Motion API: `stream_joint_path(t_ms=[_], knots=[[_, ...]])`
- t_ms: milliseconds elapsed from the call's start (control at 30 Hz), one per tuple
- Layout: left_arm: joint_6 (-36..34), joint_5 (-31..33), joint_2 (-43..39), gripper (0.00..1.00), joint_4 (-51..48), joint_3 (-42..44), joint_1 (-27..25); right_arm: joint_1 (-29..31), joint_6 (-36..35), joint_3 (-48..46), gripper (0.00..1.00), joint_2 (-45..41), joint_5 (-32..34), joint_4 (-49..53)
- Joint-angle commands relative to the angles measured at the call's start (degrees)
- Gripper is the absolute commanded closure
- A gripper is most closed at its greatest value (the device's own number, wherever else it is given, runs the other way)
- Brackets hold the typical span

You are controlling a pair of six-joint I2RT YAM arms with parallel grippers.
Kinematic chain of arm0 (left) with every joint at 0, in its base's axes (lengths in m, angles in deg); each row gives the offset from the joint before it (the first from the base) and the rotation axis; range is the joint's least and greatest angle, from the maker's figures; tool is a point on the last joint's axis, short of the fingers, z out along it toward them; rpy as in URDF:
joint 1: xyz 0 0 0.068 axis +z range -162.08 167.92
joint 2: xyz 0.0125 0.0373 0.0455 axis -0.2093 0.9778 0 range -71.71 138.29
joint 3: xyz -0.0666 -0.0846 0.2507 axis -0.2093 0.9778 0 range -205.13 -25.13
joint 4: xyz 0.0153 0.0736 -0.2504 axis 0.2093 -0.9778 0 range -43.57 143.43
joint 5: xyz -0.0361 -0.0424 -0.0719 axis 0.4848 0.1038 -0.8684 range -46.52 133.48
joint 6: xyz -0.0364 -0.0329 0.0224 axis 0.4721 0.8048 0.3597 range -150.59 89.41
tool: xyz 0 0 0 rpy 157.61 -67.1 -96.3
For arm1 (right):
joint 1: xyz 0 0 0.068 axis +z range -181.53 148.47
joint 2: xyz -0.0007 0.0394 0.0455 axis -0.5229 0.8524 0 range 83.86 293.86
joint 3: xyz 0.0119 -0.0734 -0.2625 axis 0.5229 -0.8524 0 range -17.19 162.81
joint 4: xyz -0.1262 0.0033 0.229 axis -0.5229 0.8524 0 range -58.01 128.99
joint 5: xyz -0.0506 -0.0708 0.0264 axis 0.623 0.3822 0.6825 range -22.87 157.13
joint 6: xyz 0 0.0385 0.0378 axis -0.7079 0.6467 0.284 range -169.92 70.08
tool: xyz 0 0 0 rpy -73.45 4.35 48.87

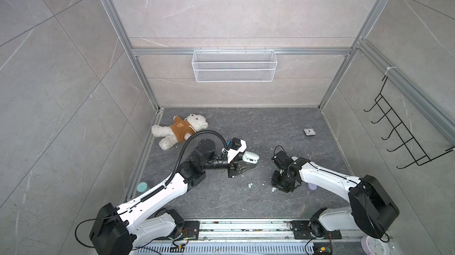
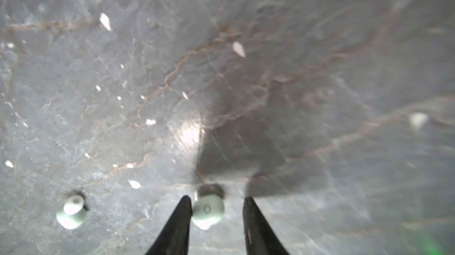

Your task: Insert the wireless bluetooth earbuds into the charging case

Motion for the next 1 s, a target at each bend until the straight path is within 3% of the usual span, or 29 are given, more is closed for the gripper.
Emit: stream_joint_path(t_ms=[0,133,333,633,967], knots=[[3.53,1.29,1.23,0.74,6.58,1.43,-0.18,0.19,-3.53,4.47,0.58,-5.59,3.76,6.54],[4.48,1.26,2.58,0.74,9.0,2.0,-0.18,0.19,-7.28,8.87,0.56,-13.46,0.34,8.44],[4.04,0.31,4.18,0.74,9.28,0.53,-0.18,2.53,-14.9,17.77,0.56,-20.13,-11.0,7.16],[2.82,-1.6,6.01,0.74,8.01,-1.18,-0.18,5.32,-19.01,29.17,0.58,-17.57,-17.21,8.37],[1.85,-3.08,6.89,0.74,7.7,-2.71,-0.18,8.29,-20.09,32.38,0.6,-14.74,-17.86,9.74]])
